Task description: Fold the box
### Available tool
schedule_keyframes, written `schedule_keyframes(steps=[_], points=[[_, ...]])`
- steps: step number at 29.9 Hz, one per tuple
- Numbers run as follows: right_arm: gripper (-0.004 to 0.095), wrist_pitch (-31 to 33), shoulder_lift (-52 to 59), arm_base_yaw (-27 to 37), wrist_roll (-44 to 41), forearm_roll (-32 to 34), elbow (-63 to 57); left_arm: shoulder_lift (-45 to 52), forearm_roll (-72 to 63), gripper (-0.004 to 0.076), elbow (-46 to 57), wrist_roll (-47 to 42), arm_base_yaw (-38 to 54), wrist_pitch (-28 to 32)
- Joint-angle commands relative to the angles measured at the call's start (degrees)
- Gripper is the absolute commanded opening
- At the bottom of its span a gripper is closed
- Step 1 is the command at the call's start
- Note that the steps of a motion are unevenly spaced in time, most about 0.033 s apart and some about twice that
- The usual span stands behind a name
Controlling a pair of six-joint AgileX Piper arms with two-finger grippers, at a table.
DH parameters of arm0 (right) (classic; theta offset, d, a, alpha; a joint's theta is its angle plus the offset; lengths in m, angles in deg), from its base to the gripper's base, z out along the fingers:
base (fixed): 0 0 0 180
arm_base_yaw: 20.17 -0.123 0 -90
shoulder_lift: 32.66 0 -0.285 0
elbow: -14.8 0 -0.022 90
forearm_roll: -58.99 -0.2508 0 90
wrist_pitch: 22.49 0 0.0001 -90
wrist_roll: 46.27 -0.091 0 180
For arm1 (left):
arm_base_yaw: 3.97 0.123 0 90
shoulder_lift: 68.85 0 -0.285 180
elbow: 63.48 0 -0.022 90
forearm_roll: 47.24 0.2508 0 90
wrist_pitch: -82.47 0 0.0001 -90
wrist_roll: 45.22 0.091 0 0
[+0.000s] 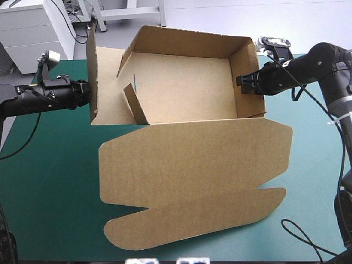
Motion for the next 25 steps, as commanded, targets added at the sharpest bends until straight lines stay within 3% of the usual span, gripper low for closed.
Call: schedule_keyframes(steps=[1, 10, 25], points=[[-0.0019, -4.33, 2.96, -1.50, -2.66, 0.05, 1.48, 3.91, -4.32, -0.0008, -1.23, 0.28, -0.30, -3.41], [-0.0019, -10.25, 2.96, -4.51, -4.42, -0.62, 0.90, 7.63, -4.25, -0.0008, -1.23, 0.28, -0.30, -3.41], [-0.0018, -12.10, 1.37, -5.90, -5.11, -1.35, 0.90, 9.11, -4.34, -0.0008, -1.23, 1.97, -0.45, -3.41]])
